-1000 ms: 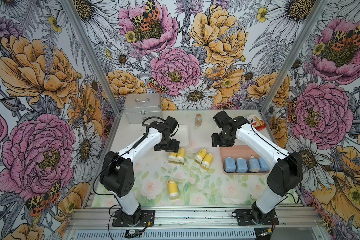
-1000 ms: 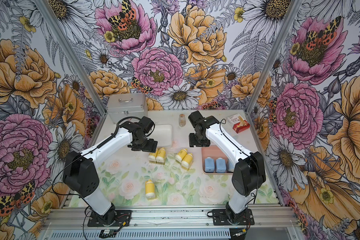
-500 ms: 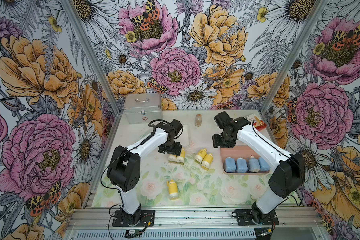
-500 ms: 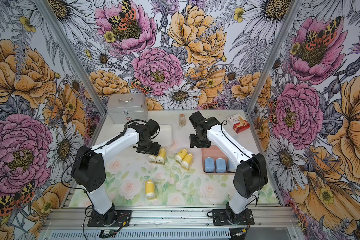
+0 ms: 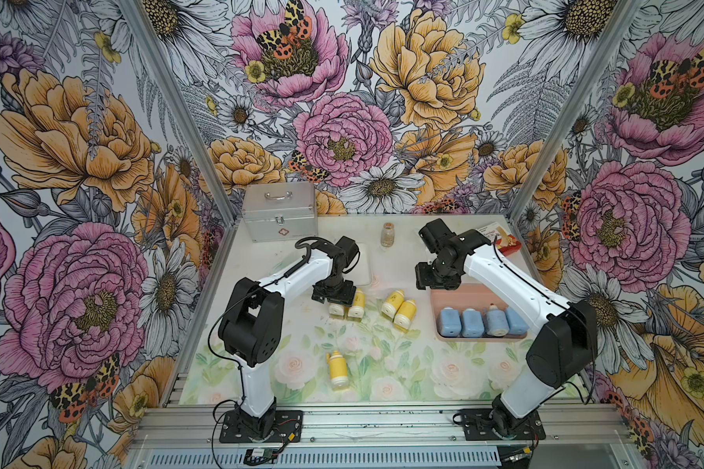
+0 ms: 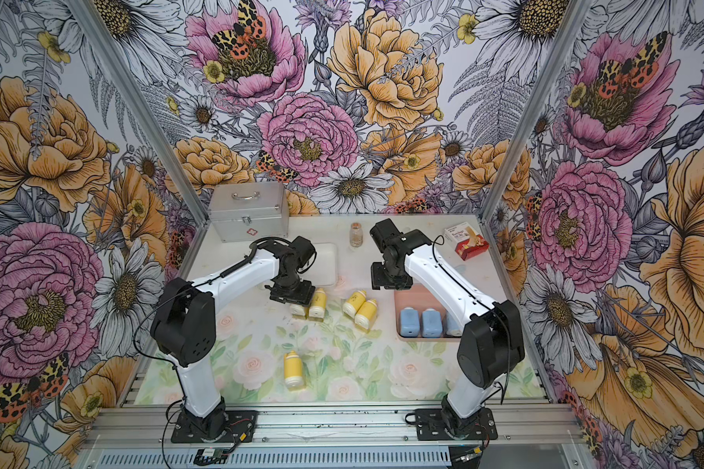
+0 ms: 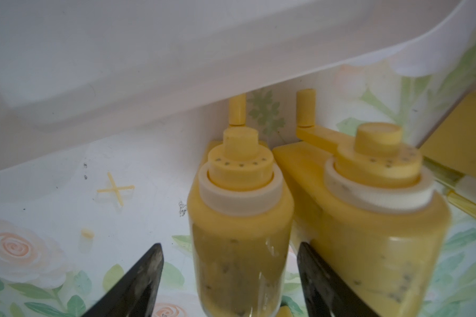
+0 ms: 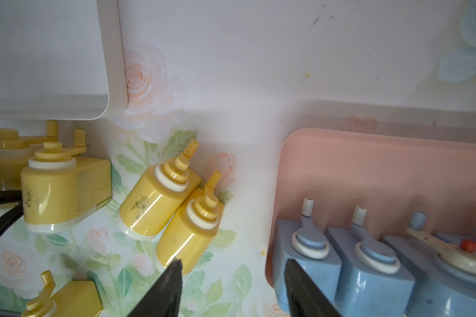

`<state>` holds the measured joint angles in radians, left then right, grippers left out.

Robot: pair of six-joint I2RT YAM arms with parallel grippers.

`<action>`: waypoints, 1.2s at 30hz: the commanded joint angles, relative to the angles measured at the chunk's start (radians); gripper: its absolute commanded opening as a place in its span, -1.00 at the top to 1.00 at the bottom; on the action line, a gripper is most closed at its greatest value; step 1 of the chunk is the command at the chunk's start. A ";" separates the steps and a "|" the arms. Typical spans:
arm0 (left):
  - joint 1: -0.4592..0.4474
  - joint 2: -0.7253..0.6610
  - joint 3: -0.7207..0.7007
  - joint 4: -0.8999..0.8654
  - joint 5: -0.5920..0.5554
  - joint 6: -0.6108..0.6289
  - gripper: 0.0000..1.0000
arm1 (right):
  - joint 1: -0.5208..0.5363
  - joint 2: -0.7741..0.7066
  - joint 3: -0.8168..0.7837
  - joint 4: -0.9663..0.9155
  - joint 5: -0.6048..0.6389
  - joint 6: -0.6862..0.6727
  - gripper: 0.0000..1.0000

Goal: Place the pencil sharpeners by color into the storage box
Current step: Pick up the pencil sharpener from the center of the board.

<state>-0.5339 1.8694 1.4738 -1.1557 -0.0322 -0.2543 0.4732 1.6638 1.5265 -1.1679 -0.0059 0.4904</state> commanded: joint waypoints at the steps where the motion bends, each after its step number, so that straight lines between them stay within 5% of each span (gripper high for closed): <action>1: 0.000 0.013 0.018 0.002 0.002 0.022 -0.52 | 0.009 -0.029 -0.006 0.022 -0.008 0.016 -0.22; 20: 0.006 0.029 0.025 0.003 0.003 0.015 0.06 | 0.010 -0.027 -0.017 0.032 -0.012 0.017 -0.22; 36: 0.052 -0.162 -0.001 -0.053 0.003 -0.012 0.09 | 0.012 -0.017 0.001 0.034 -0.025 0.010 -0.22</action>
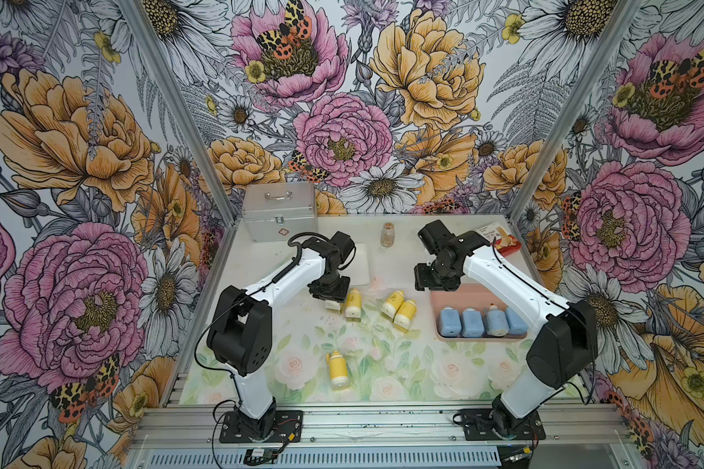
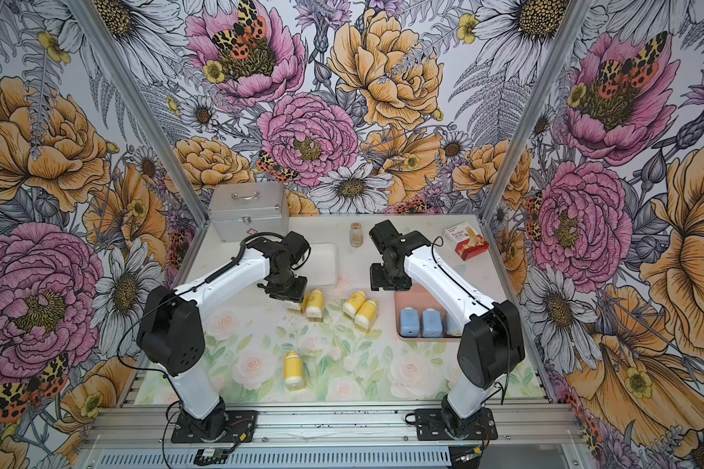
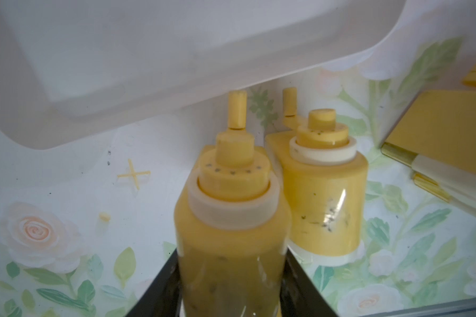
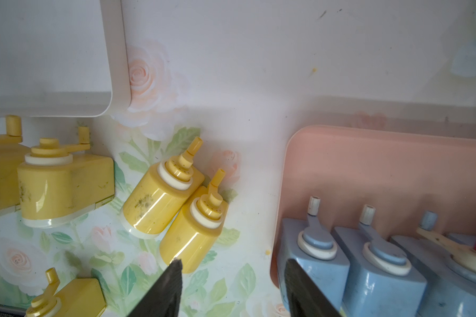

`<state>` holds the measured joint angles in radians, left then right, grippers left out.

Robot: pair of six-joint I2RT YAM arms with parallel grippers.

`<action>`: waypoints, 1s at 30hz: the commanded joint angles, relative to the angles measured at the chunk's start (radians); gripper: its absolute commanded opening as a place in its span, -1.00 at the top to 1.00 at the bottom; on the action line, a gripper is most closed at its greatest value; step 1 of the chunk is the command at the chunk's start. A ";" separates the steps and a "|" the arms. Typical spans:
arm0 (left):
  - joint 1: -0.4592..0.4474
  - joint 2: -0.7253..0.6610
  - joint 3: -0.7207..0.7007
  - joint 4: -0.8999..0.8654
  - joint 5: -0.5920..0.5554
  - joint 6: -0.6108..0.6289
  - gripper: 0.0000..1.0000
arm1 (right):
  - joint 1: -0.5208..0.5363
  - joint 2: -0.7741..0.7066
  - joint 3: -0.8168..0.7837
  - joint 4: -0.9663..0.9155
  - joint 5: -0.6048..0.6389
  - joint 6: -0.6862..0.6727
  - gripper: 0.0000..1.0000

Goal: Place the pencil sharpeners by color into the storage box
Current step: Pick up the pencil sharpener from the center of the board, then place the pencil sharpener in the storage box.

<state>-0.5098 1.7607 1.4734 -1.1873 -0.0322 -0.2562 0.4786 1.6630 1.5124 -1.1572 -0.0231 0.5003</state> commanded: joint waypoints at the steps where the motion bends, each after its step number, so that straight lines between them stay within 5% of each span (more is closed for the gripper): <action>1: 0.036 -0.060 -0.001 -0.024 0.005 -0.008 0.09 | 0.007 -0.014 0.017 0.024 -0.009 0.000 -0.22; 17: 0.286 0.007 0.175 -0.048 0.033 0.084 0.10 | 0.017 -0.008 0.023 0.024 -0.019 0.001 -0.22; 30: 0.329 0.237 0.362 -0.049 0.028 0.081 0.12 | 0.034 -0.007 0.008 0.023 -0.009 0.010 -0.22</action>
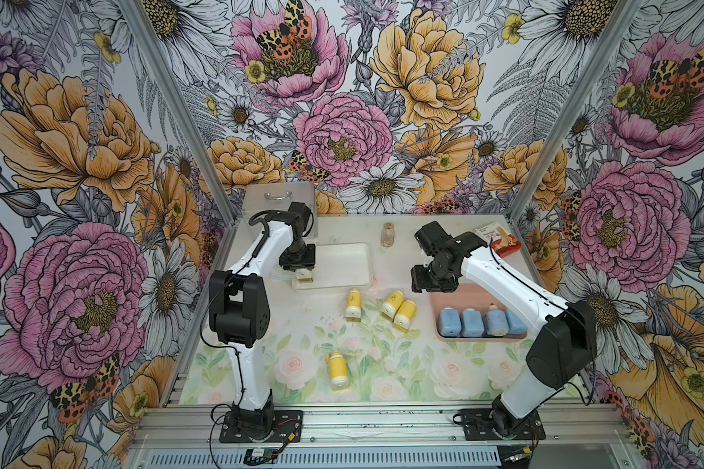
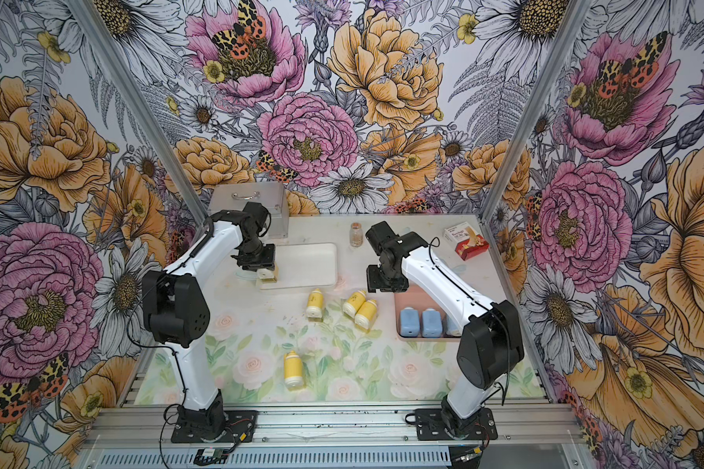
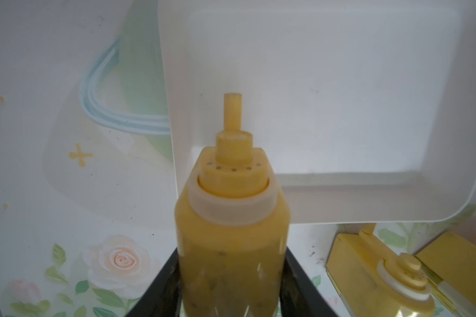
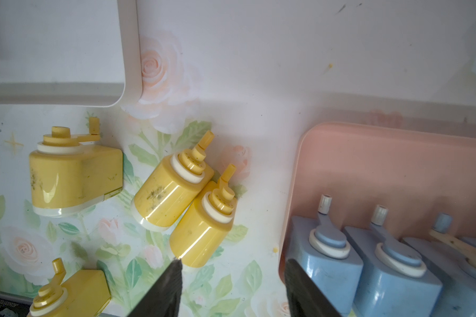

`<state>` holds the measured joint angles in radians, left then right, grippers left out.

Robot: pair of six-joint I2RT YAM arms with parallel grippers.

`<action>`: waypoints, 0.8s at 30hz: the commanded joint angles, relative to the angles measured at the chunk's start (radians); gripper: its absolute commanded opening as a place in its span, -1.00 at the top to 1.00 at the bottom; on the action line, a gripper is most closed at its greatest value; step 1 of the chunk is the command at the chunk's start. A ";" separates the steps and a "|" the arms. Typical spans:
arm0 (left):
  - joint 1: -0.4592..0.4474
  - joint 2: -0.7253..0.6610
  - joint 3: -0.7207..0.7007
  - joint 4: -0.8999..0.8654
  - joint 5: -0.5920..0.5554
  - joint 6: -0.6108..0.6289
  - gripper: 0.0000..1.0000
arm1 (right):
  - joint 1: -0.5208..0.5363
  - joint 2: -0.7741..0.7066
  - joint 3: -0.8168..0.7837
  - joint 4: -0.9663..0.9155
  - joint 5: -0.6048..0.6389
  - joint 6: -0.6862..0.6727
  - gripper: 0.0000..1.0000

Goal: Place the pencil sharpeners by color into the storage box
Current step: Place the pencil sharpener in the storage box.

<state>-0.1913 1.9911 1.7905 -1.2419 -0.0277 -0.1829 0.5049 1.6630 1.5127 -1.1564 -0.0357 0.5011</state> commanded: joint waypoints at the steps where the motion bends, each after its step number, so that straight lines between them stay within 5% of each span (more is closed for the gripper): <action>1: 0.011 0.015 0.050 0.004 0.021 0.006 0.12 | 0.009 -0.008 0.005 0.023 0.005 0.010 -0.22; 24: 0.038 0.077 0.035 0.007 -0.011 0.013 0.13 | 0.017 -0.006 -0.021 0.044 0.000 0.011 -0.23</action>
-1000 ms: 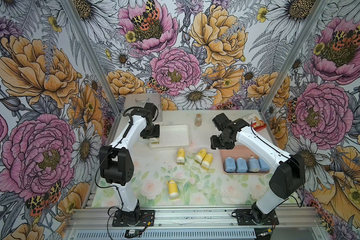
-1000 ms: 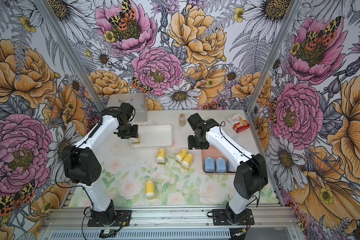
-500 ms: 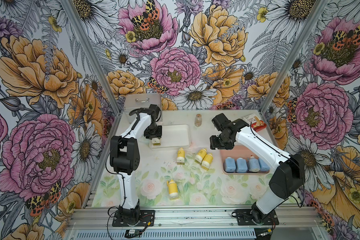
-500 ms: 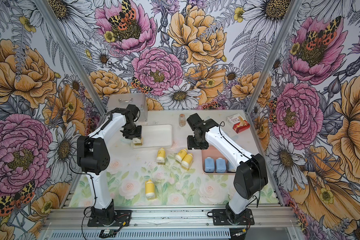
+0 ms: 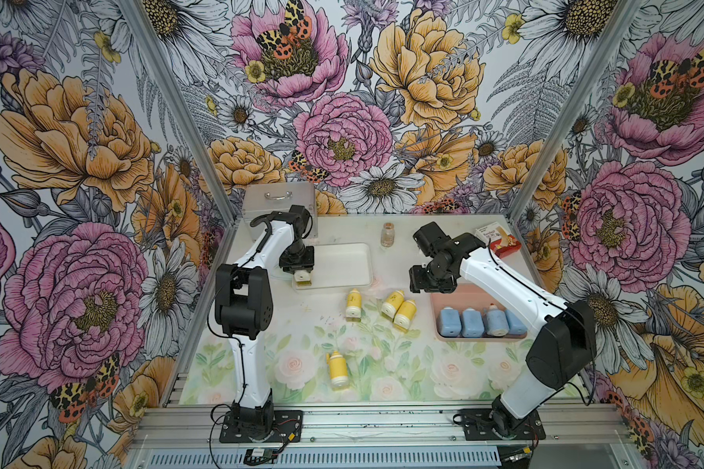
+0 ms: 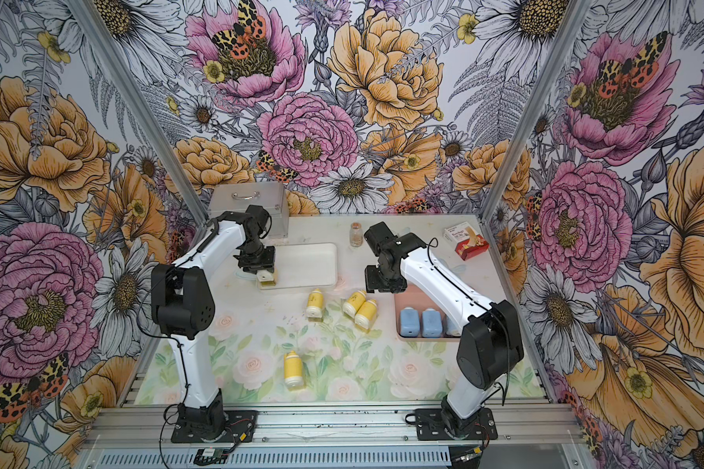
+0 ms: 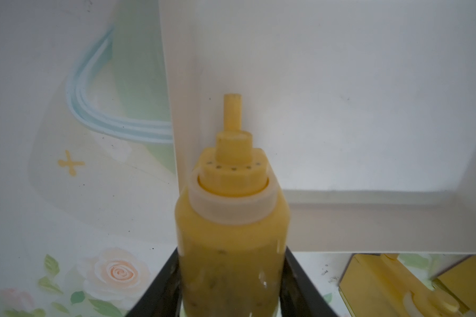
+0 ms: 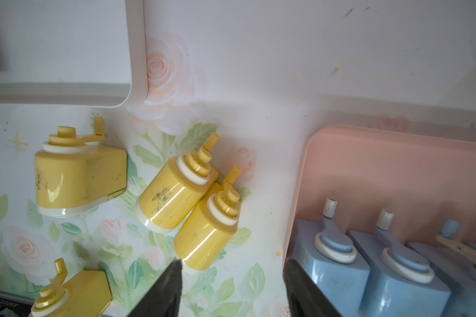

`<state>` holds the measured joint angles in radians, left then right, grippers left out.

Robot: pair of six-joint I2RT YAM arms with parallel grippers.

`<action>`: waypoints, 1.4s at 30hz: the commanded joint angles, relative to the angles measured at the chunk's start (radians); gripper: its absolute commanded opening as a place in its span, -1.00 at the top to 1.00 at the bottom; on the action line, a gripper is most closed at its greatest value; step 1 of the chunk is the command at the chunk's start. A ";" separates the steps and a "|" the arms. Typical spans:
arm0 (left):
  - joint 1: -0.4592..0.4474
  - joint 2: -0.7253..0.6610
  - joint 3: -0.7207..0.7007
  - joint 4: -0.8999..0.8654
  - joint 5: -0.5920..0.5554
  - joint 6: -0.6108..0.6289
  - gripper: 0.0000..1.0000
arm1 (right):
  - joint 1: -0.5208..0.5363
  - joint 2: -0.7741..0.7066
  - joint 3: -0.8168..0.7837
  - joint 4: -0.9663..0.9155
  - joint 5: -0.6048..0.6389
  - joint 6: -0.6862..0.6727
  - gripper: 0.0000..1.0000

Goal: Place the pencil sharpeners by color into the storage box
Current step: Place the pencil sharpener in the storage box.

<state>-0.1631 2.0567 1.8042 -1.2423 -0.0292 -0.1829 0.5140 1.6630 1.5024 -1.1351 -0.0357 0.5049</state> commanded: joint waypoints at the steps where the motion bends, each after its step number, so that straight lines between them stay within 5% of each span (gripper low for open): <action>1: 0.010 0.015 0.020 0.007 -0.011 0.012 0.13 | 0.008 -0.006 -0.011 0.023 0.000 0.008 -0.23; 28: 0.016 0.054 -0.009 0.010 -0.022 0.012 0.15 | 0.009 0.001 -0.011 0.026 0.002 0.005 -0.24; 42: 0.021 0.075 -0.021 0.012 -0.020 0.010 0.00 | 0.008 -0.003 -0.013 0.028 0.003 0.006 -0.24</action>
<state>-0.1566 2.1075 1.7931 -1.2449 -0.0353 -0.1825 0.5140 1.6630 1.4948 -1.1301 -0.0357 0.5053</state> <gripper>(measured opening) 0.499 0.618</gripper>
